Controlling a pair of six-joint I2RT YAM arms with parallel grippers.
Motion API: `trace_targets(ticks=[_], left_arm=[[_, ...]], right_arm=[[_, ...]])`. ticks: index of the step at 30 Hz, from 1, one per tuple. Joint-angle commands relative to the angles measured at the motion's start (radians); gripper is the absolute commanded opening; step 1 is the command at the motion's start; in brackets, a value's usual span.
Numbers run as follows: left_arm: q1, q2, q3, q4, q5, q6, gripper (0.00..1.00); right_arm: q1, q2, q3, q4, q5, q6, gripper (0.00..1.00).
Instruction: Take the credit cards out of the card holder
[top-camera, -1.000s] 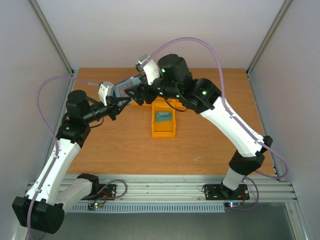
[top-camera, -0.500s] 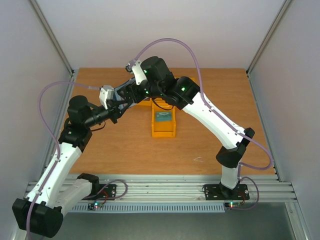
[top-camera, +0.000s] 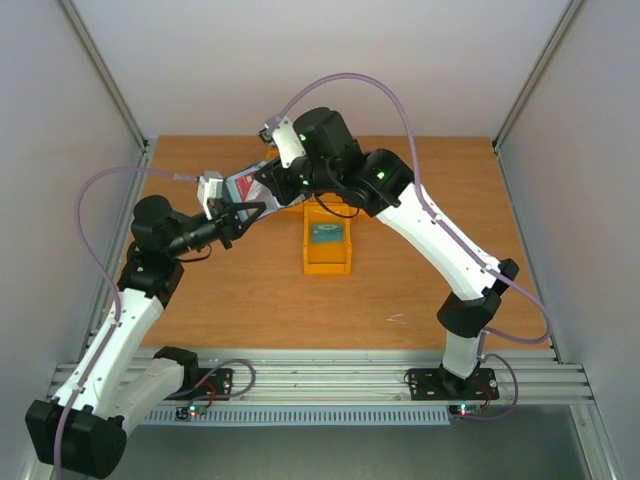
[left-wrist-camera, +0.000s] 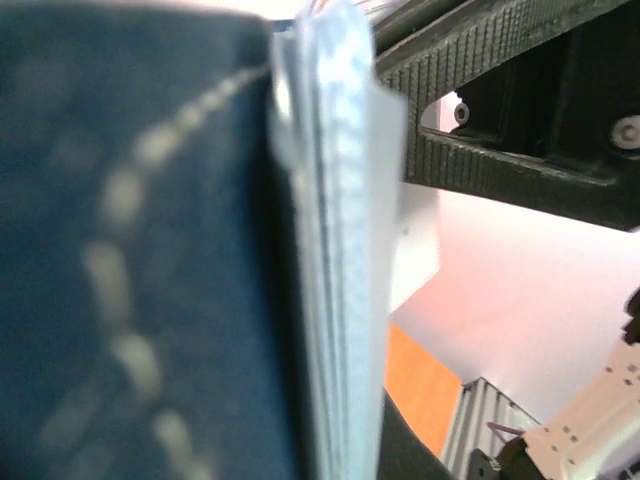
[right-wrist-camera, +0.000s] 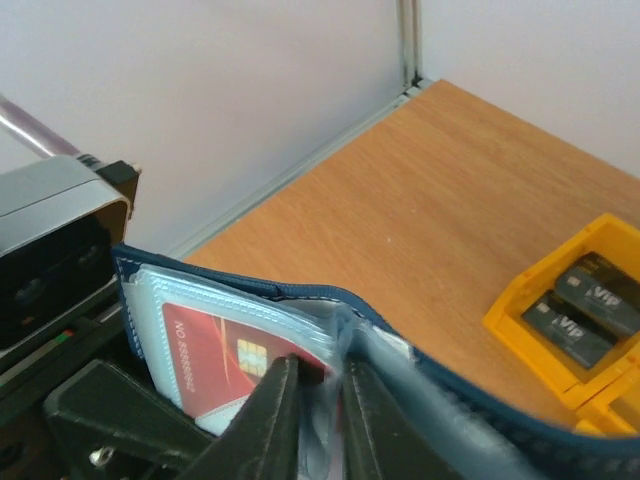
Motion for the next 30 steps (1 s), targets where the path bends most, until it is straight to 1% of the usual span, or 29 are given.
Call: trace_targets(ticks=[1,4,7,8,9,11,12,15,18,19,21,24,27,29,30], left_arm=[[-0.02,-0.044,0.016,0.217,0.158,-0.029,0.0],[-0.021,-0.047,0.013,0.199,0.166,-0.007,0.0],[-0.021,-0.054,0.011,0.194,0.169,-0.02,0.0],[-0.02,-0.058,0.011,0.191,0.17,-0.024,0.02],[-0.021,-0.061,0.011,0.184,0.171,-0.028,0.07],[-0.021,-0.066,0.007,0.173,0.169,-0.032,0.26],[-0.021,-0.069,0.002,0.174,0.171,-0.039,0.31],[-0.02,-0.077,-0.022,0.196,0.175,-0.068,0.38],[-0.021,-0.087,-0.039,0.217,0.175,-0.094,0.41],[-0.021,-0.092,-0.04,0.227,0.179,-0.101,0.44],[-0.012,-0.1,-0.026,0.222,0.192,-0.106,0.55],[0.014,-0.107,0.018,0.158,0.201,-0.107,0.66],[0.051,-0.106,0.046,0.12,0.214,-0.121,0.69],[0.072,-0.098,0.047,0.13,0.223,-0.164,0.68],[0.08,-0.094,0.044,0.146,0.229,-0.18,0.66]], right_arm=[[-0.002,-0.013,0.003,-0.048,-0.151,-0.061,0.02],[-0.02,-0.024,-0.003,-0.052,-0.211,-0.057,0.01],[-0.041,-0.024,-0.003,-0.051,-0.279,-0.042,0.01],[-0.049,-0.026,-0.003,-0.051,-0.296,-0.037,0.01],[-0.054,-0.026,-0.003,-0.05,-0.312,-0.033,0.01],[-0.067,-0.028,-0.013,-0.04,-0.34,-0.019,0.01],[-0.075,-0.03,-0.025,-0.028,-0.354,-0.006,0.01],[-0.088,-0.041,-0.064,0.004,-0.386,0.024,0.01],[-0.104,-0.063,-0.099,0.039,-0.403,0.046,0.01],[-0.111,-0.072,-0.111,0.048,-0.411,0.05,0.01],[-0.133,-0.09,-0.13,0.059,-0.43,0.056,0.01],[-0.161,-0.111,-0.149,0.057,-0.466,0.038,0.01],[-0.164,-0.125,-0.153,0.021,-0.456,-0.015,0.01],[-0.168,-0.139,-0.163,0.008,-0.45,-0.033,0.01],[-0.171,-0.146,-0.171,0.009,-0.458,-0.037,0.01]])
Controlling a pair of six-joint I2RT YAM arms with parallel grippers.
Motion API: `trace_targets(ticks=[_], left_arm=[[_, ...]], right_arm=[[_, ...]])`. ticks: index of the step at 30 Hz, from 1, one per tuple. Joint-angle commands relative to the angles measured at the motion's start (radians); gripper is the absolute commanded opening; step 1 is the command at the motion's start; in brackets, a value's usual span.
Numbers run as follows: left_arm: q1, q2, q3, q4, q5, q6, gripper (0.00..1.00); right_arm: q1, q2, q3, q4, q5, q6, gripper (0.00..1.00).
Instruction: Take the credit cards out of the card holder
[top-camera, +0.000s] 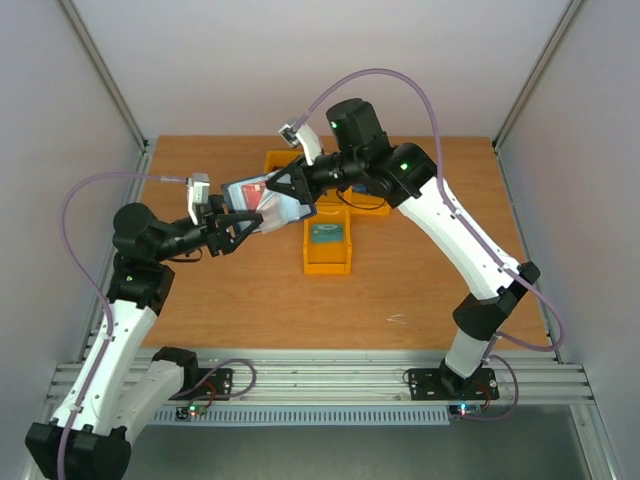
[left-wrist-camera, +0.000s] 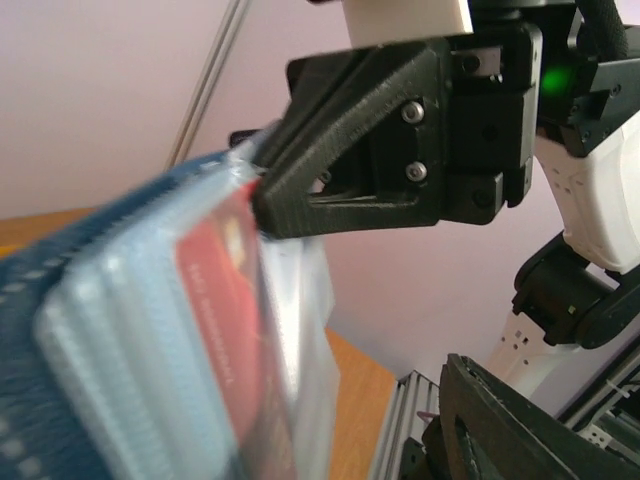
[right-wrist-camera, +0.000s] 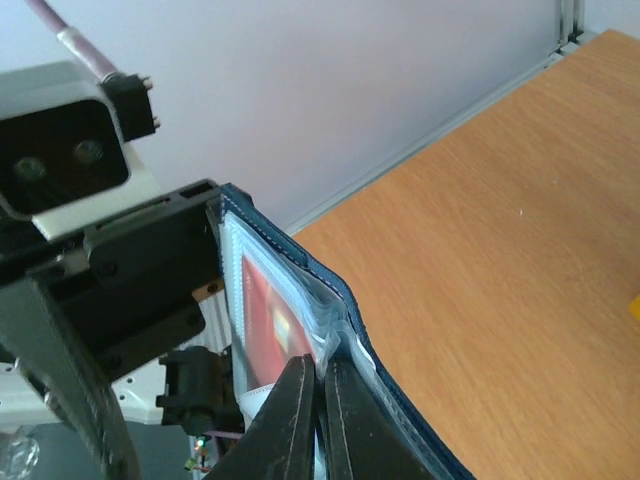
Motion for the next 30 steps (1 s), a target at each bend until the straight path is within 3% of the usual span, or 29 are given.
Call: trace_targets(ticks=[1,7,10,13,17,18,20,23,27,28,30], left_arm=[[0.039,-0.01,0.034,0.093,0.052,-0.083,0.62],[0.053,0.016,0.013,0.218,0.081,-0.202,0.43],[0.053,0.026,0.013,0.22,0.078,-0.209,0.17],[0.053,0.033,0.012,0.204,0.057,-0.204,0.01],[0.051,0.025,0.033,0.031,-0.001,-0.141,0.0],[0.05,0.02,0.058,-0.083,-0.056,-0.064,0.0],[0.046,0.012,0.097,-0.362,-0.256,0.106,0.0],[0.031,0.014,0.099,-0.593,-0.65,0.505,0.0],[-0.013,0.017,-0.022,-0.584,-1.078,1.116,0.0],[-0.021,0.013,-0.07,-0.494,-1.158,1.322,0.0],[-0.028,0.009,-0.149,-0.332,-1.27,1.553,0.0]], right_arm=[[-0.018,-0.057,-0.032,-0.024,-0.008,-0.053,0.01],[-0.021,-0.066,-0.036,-0.024,-0.043,-0.069,0.01],[-0.02,-0.068,-0.035,-0.021,-0.062,-0.071,0.01],[-0.021,-0.068,-0.039,-0.021,-0.069,-0.078,0.01],[-0.034,-0.069,-0.047,-0.023,-0.059,-0.084,0.01],[-0.042,-0.068,-0.05,-0.027,-0.033,-0.072,0.04],[-0.066,-0.065,-0.05,-0.054,0.066,-0.047,0.24],[-0.078,-0.055,-0.036,-0.15,0.324,-0.052,0.32],[-0.06,-0.076,-0.074,-0.204,0.39,-0.054,0.36],[-0.037,-0.091,-0.101,-0.191,0.387,-0.053,0.37],[0.002,-0.116,-0.152,-0.156,0.372,-0.05,0.38]])
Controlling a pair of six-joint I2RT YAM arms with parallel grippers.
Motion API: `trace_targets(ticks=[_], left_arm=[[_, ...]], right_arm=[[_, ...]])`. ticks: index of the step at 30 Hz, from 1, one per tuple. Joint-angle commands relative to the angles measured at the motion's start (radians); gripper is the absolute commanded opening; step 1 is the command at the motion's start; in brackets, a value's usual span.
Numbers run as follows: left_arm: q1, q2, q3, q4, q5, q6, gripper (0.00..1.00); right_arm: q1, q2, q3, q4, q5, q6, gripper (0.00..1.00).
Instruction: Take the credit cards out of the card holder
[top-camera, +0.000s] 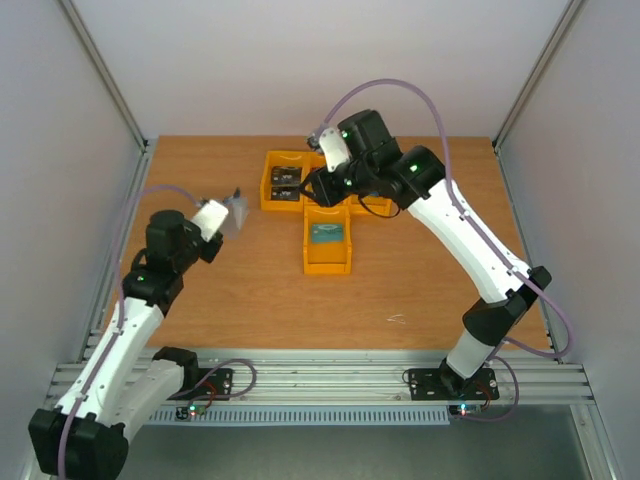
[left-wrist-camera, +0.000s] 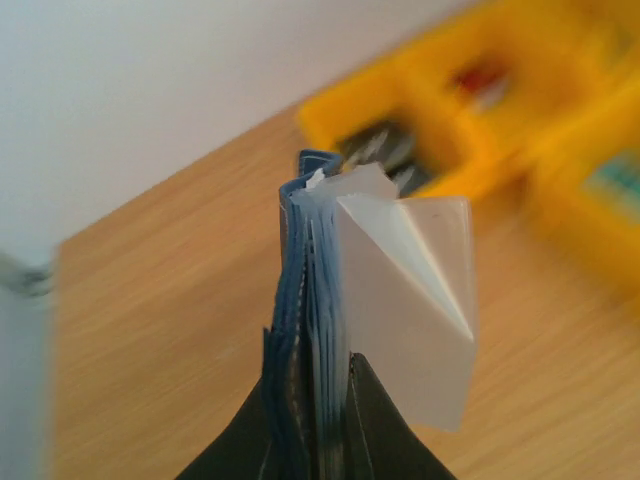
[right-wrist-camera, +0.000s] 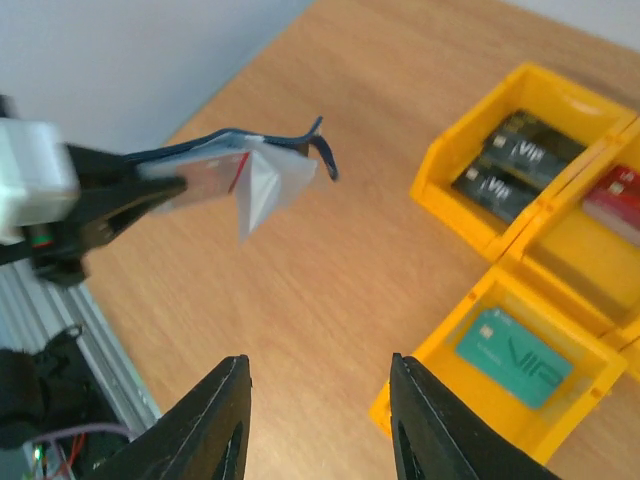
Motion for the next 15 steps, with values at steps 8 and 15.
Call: trace_targets(ticks=[8,15], left_arm=[[-0.038,0.037,0.158,-0.284,-0.244,0.383,0.0],[-0.043,0.04,0.278,-0.416,0.08,-0.005,0.0]], right_arm=[[0.178,-0.072,-0.205,0.256,-0.202,0.127,0.36],[0.216,-0.045,-0.252,0.422,-0.278,0.243,0.32]])
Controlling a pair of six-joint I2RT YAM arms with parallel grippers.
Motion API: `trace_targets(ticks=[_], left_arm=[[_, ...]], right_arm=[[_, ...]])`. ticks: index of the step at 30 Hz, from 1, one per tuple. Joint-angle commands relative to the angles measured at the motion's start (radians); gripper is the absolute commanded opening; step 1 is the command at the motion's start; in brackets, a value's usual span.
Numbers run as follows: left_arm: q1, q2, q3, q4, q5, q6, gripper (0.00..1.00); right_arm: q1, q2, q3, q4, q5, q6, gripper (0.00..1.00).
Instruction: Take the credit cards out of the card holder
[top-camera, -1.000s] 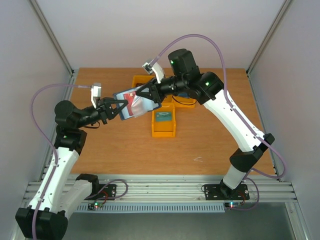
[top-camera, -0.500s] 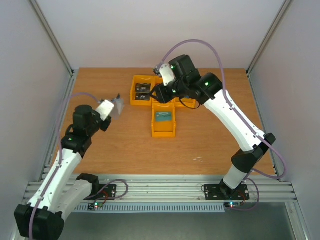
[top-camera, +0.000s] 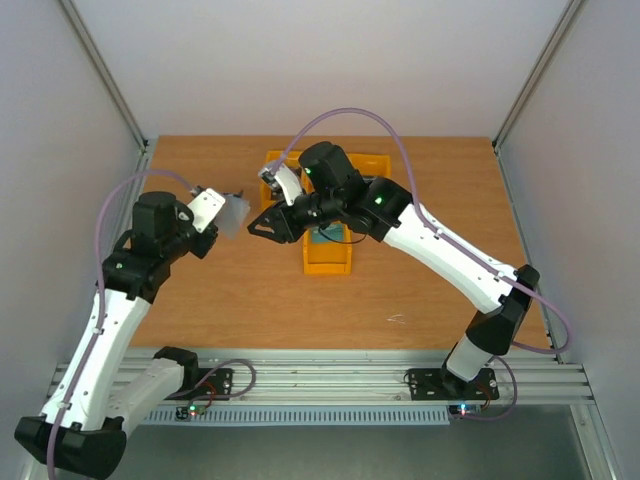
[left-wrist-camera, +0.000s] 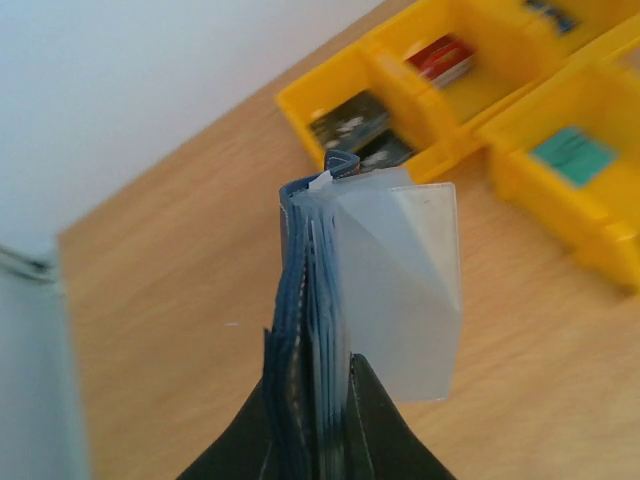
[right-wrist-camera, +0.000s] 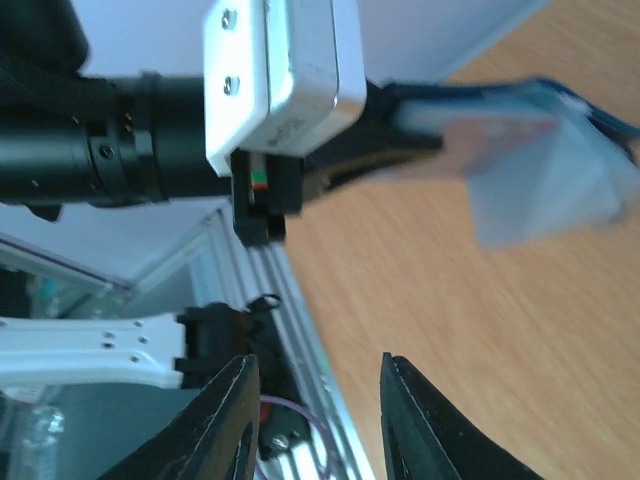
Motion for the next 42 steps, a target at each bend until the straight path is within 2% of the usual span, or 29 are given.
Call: trace_targets(ticks=[1,4,8,10,12,15,19,22,28,34,38,42], left_arm=[[0.0,-0.008,0.061,-0.076,0.312,-0.362,0.0],[0.008,-0.011,0.052,0.016,0.517,-0.622,0.0],[0.023,-0.05,-0.013,0.212,0.677,-0.862,0.0],[0.03,-0.093,-0.086,0.334,0.724,-0.926,0.0],[0.034,-0.143,-0.166,0.481,0.773,-0.993,0.0],[0.035,-0.178,-0.245,0.669,0.867,-1.078,0.0],[0.044,-0.213,-0.275,0.824,0.935,-1.122,0.0],[0.045,-0.226,-0.288,0.955,0.988,-1.171,0.0],[0.045,-0.217,-0.256,0.974,1.064,-1.171,0.0],[0.045,-0.195,-0.242,0.999,1.095,-1.18,0.0],[0.045,-0.197,-0.273,1.072,1.063,-1.214,0.0],[0.045,-0.202,-0.28,1.061,1.063,-1.237,0.0]], right_arm=[[0.006,-0.007,-0.054,0.2,-0.101,0.126,0.32],[0.007,0.011,-0.049,0.231,-0.14,0.154,0.3],[0.003,-0.006,-0.066,0.131,-0.005,0.141,0.28],[-0.007,-0.037,-0.106,0.117,0.054,0.125,0.28],[-0.021,-0.065,-0.116,0.103,0.045,0.101,0.28],[-0.06,-0.064,-0.044,-0.025,0.042,0.054,0.26],[-0.076,-0.064,0.018,-0.14,-0.027,-0.043,0.26],[-0.081,-0.057,0.061,-0.244,0.003,-0.095,0.24],[-0.089,-0.05,0.127,-0.292,-0.106,-0.166,0.22],[-0.089,-0.024,0.163,-0.264,-0.218,-0.169,0.02],[-0.089,-0.016,0.149,-0.215,-0.279,-0.147,0.01],[-0.089,-0.016,0.14,-0.159,-0.363,-0.135,0.03]])
